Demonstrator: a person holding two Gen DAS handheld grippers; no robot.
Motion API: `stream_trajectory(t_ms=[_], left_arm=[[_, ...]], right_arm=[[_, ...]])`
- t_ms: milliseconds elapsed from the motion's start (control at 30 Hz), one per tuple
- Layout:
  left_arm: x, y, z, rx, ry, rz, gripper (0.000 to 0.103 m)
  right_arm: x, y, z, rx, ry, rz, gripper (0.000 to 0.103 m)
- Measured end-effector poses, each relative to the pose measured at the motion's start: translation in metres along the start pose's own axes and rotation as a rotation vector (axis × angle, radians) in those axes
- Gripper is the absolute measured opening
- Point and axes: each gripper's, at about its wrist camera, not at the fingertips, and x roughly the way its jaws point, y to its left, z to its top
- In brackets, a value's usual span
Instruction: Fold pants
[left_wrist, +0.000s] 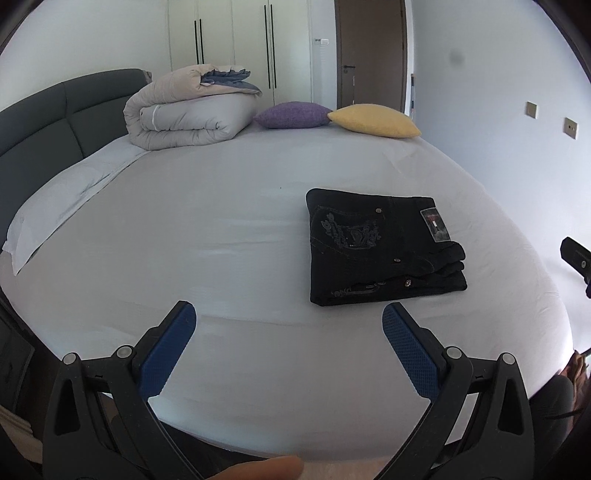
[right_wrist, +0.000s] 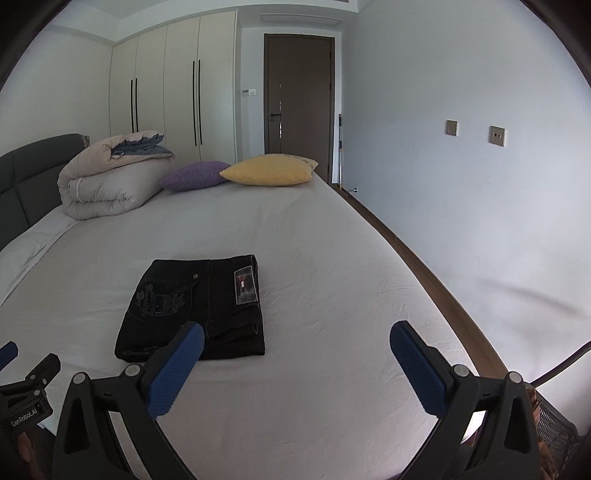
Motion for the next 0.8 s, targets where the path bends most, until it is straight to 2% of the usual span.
stream_trajectory(t_ms=[267,800], left_arm=[[0.012,0.002,-0.005,-0.012,0.033,-0.003,0.103],[0.026,0.002,-0.013,-0.015,0.07,-0.011,0.103]], right_arm=[[0.01,0.026,-0.024,-0.07,0.072,0.043,0.103],[0.017,0.034,-0.031,-0.092,0.112,0.068,0.103]])
